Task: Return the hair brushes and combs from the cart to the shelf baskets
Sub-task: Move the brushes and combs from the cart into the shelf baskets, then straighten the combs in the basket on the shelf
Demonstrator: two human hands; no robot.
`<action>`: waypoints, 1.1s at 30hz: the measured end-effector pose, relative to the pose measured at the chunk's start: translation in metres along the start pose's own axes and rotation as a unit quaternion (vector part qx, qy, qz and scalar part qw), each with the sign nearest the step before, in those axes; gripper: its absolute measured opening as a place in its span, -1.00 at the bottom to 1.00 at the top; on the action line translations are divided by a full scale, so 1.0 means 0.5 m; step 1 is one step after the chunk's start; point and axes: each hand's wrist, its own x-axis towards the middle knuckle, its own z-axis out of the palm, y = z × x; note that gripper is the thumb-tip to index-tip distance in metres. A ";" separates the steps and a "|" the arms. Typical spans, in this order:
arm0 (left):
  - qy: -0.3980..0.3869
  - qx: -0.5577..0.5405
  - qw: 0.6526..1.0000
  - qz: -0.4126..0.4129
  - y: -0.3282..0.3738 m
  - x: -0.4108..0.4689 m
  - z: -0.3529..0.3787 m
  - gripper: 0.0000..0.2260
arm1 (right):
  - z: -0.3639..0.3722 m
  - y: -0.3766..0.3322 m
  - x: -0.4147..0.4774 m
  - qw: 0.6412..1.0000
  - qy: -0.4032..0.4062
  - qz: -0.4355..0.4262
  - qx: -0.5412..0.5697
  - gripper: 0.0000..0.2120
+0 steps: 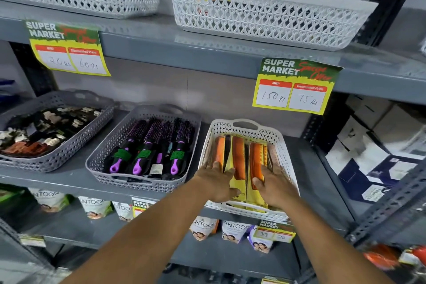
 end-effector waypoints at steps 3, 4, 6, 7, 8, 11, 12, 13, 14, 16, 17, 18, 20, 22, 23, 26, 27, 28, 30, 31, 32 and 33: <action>0.008 -0.006 1.000 0.001 -0.002 -0.005 -0.007 -0.31 | -0.007 0.000 0.004 1.000 0.006 -0.006 0.007 -0.38; 0.026 -0.008 1.000 0.008 -0.003 -0.008 -0.010 -0.32 | -0.011 -0.002 0.004 0.999 0.031 -0.018 0.001 -0.39; 0.101 -0.008 0.994 0.028 -0.018 -0.020 -0.022 -0.34 | -0.018 -0.028 0.000 0.991 0.119 -0.059 -0.016 -0.42; 0.152 -0.007 0.988 0.040 -0.029 -0.028 -0.032 -0.36 | -0.024 -0.048 -0.005 0.983 0.166 -0.079 -0.015 -0.44; 0.202 -0.003 0.978 0.042 -0.050 -0.037 -0.042 -0.38 | -0.030 -0.077 -0.011 0.974 0.200 -0.105 0.002 -0.48; 0.299 0.013 0.954 -0.011 -0.144 -0.066 -0.074 -0.44 | -0.043 -0.178 -0.020 0.954 0.210 -0.199 0.076 -0.57; 0.309 0.006 0.950 -0.048 -0.183 -0.076 -0.081 -0.46 | -0.043 -0.212 -0.020 0.951 0.191 -0.227 0.085 -0.58; 0.308 -0.013 0.947 -0.093 -0.227 -0.088 -0.085 -0.48 | -0.042 -0.249 -0.019 0.949 0.169 -0.250 0.087 -0.58; 0.301 -0.042 0.943 -0.136 -0.266 -0.099 -0.085 -0.52 | -0.038 -0.282 -0.015 0.948 0.149 -0.268 0.083 -0.57; 0.267 -0.109 0.932 -0.218 -0.335 -0.119 -0.076 -0.59 | -0.025 -0.341 -0.005 0.947 0.115 -0.290 0.075 -0.56; 0.236 -0.134 0.930 -0.248 -0.357 -0.129 -0.069 -0.60 | -0.019 -0.364 0.000 0.948 0.098 -0.295 0.068 -0.56; 0.204 -0.154 0.930 -0.264 -0.371 -0.135 -0.061 -0.60 | -0.013 -0.383 0.006 0.950 0.080 -0.295 0.056 -0.55; 0.163 -0.185 0.929 -0.275 -0.390 -0.144 -0.041 -0.63 | -0.002 -0.418 0.020 0.957 0.036 -0.289 0.014 -0.52; 0.154 -0.217 0.923 -0.278 -0.390 -0.140 -0.023 -0.67 | 0.005 -0.437 0.029 0.962 -0.009 -0.271 -0.040 -0.48; 0.159 -0.231 0.919 -0.278 -0.390 -0.136 -0.016 -0.70 | 0.008 -0.447 0.033 0.963 -0.028 -0.262 -0.061 -0.48; 0.178 -0.247 0.914 -0.267 -0.382 -0.121 -0.006 -0.79 | 0.010 -0.460 0.041 0.966 -0.056 -0.239 -0.084 -0.52; 0.182 -0.246 0.915 -0.263 -0.379 -0.116 -0.002 -0.79 | 0.009 -0.463 0.042 0.967 -0.059 -0.231 -0.086 -0.53; 0.187 -0.245 0.915 -0.262 -0.377 -0.110 0.003 -0.78 | 0.009 -0.466 0.044 0.968 -0.058 -0.227 -0.089 -0.54; 0.194 -0.241 0.913 -0.265 -0.370 -0.103 0.010 -0.76 | 0.008 -0.471 0.047 0.969 -0.057 -0.221 -0.096 -0.55; 0.195 -0.238 0.914 -0.264 -0.367 -0.103 0.011 -0.77 | 0.009 -0.473 0.048 0.968 -0.059 -0.221 -0.100 -0.54; 0.195 -0.234 0.916 -0.260 -0.367 -0.102 0.012 -0.77 | 0.012 -0.474 0.050 0.968 -0.058 -0.221 -0.105 -0.54; 0.188 -0.231 0.920 -0.255 -0.366 -0.104 0.007 -0.77 | 0.011 -0.474 0.049 0.968 -0.060 -0.220 -0.105 -0.53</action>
